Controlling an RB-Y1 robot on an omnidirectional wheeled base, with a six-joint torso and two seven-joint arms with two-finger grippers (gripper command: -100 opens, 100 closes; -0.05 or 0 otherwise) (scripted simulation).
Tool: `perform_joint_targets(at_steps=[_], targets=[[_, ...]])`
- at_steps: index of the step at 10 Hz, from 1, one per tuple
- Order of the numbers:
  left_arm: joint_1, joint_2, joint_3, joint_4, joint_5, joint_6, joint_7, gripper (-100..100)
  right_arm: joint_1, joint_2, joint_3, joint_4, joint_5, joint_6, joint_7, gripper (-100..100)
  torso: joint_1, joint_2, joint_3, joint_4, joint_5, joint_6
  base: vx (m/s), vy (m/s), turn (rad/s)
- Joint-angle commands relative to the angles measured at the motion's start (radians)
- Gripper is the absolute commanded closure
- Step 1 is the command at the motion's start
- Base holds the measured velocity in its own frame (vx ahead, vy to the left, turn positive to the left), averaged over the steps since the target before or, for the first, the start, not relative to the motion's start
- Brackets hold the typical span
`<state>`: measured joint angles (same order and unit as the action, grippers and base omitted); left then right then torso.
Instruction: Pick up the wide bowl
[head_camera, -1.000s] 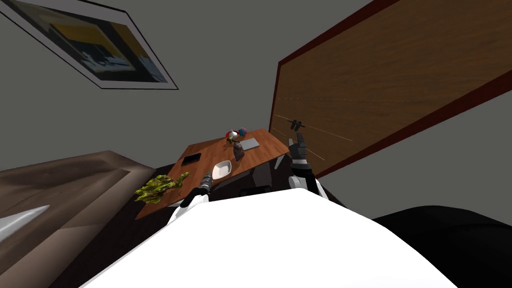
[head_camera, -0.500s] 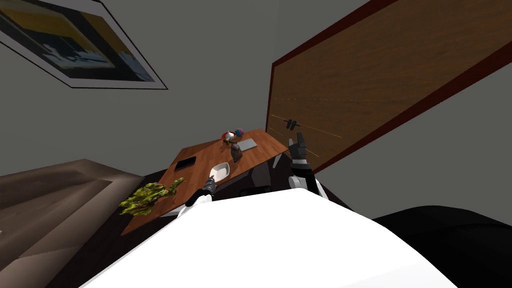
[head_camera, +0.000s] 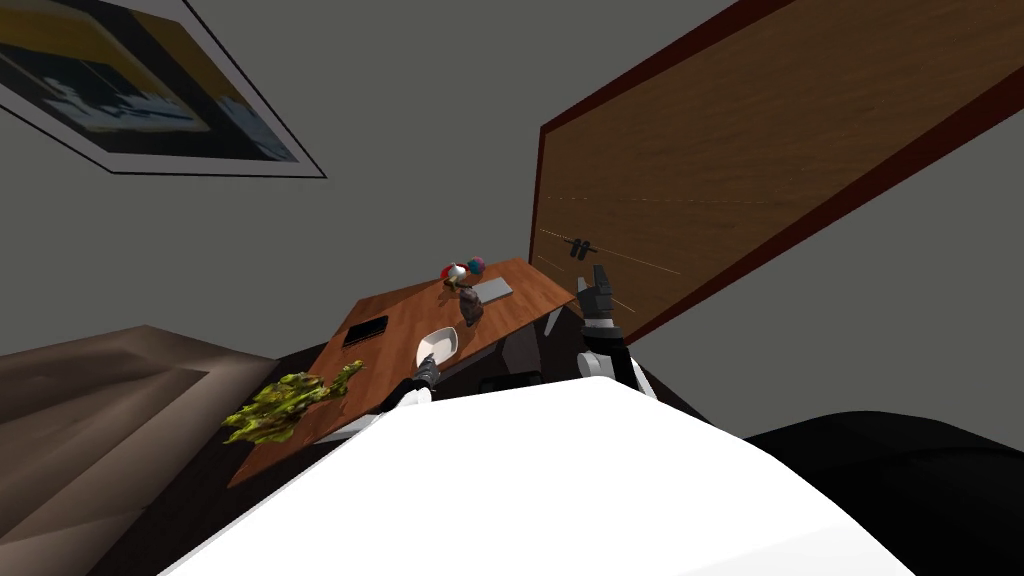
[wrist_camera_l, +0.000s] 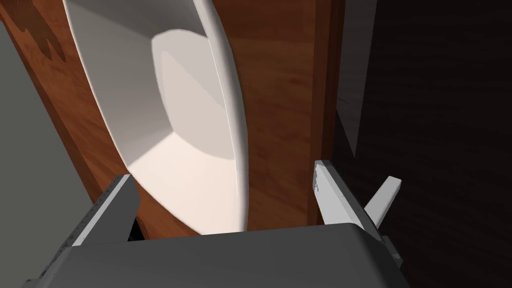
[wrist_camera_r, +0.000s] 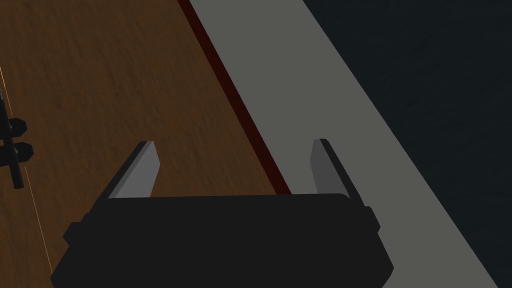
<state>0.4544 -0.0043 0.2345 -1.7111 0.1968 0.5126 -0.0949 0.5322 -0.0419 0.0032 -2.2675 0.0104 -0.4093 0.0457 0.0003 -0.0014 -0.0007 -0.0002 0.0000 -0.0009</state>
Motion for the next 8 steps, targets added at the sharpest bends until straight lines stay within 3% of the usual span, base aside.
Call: perform_joint_targets(at_steps=[1,2,4,5,6,8], targets=[[0.0,0.0,0.0,0.0,0.0,0.0,0.0,0,0.0,0.0,0.0,0.0,0.0,0.0,0.0,0,0.0,0.0,0.0,0.0,0.0,0.0,0.0,0.0,0.0],[-0.016,0.002,-0.002,0.036,-0.005,-0.022,0.003,-100,0.0,0.0,0.0,0.0,0.0,0.0,0.0,0,0.0,0.0,0.0,0.0,0.0,0.0,0.021,0.017,0.011],[-0.037,0.004,-0.004,0.081,-0.012,-0.05,0.006,-100,0.0,0.0,0.0,0.0,0.0,0.0,0.0,0,0.001,-0.002,-0.001,0.0,0.0,0.0,0.037,0.026,0.009],[-0.029,0.004,-0.004,0.066,-0.009,-0.041,0.004,-100,0.0,0.0,0.0,0.0,0.0,0.0,0.0,0,0.002,-0.002,-0.001,0.0,0.0,0.0,0.021,0.012,-0.001],[-0.03,0.004,-0.004,0.068,-0.009,-0.044,0.005,100,0.0,0.0,0.0,0.0,0.0,0.0,0.0,0,0.001,-0.001,-0.001,0.0,0.0,0.0,0.0,0.0,0.0],[-0.029,0.004,-0.004,0.069,-0.009,-0.042,0.005,100,0.0,0.0,0.0,0.0,0.0,0.0,0.0,0,0.0,0.0,0.0,0.001,0.0,0.0,0.0,0.0,0.0]])
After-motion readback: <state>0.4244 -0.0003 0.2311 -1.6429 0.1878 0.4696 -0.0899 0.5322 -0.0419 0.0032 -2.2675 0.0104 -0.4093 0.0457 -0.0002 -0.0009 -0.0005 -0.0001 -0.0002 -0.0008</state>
